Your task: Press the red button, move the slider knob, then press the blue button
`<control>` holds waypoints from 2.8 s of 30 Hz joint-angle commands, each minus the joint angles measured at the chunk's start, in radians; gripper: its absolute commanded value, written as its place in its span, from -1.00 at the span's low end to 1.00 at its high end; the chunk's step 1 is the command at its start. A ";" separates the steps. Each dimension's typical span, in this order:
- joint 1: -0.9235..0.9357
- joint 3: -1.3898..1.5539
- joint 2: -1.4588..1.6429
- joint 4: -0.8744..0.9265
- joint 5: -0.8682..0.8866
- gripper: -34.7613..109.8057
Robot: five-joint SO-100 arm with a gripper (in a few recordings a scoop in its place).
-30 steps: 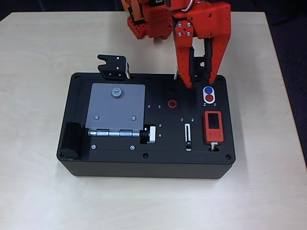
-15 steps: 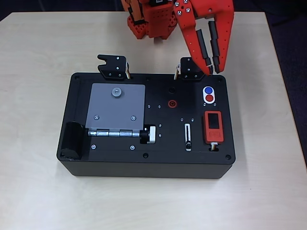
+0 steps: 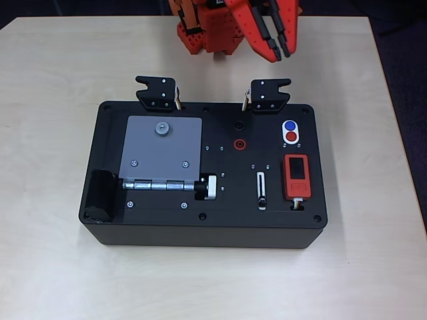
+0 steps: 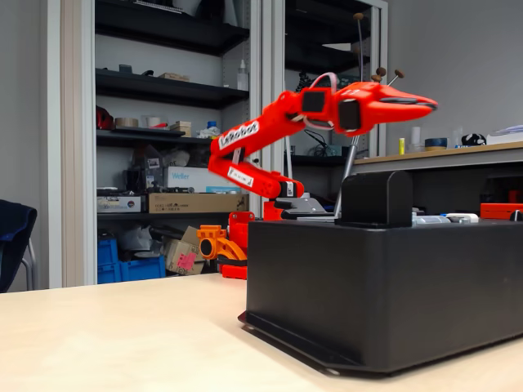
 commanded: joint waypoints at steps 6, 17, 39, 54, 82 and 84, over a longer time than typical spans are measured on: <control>0.035 0.204 0.365 0.020 0.008 -0.52; 0.153 0.273 0.376 -0.060 0.106 -0.52; 0.164 0.541 0.374 -1.207 0.566 -0.52; 0.275 0.541 0.373 -2.186 0.927 -0.52; 0.305 0.541 0.371 -2.441 1.072 -0.52; 0.305 0.541 0.371 -2.441 1.072 -0.52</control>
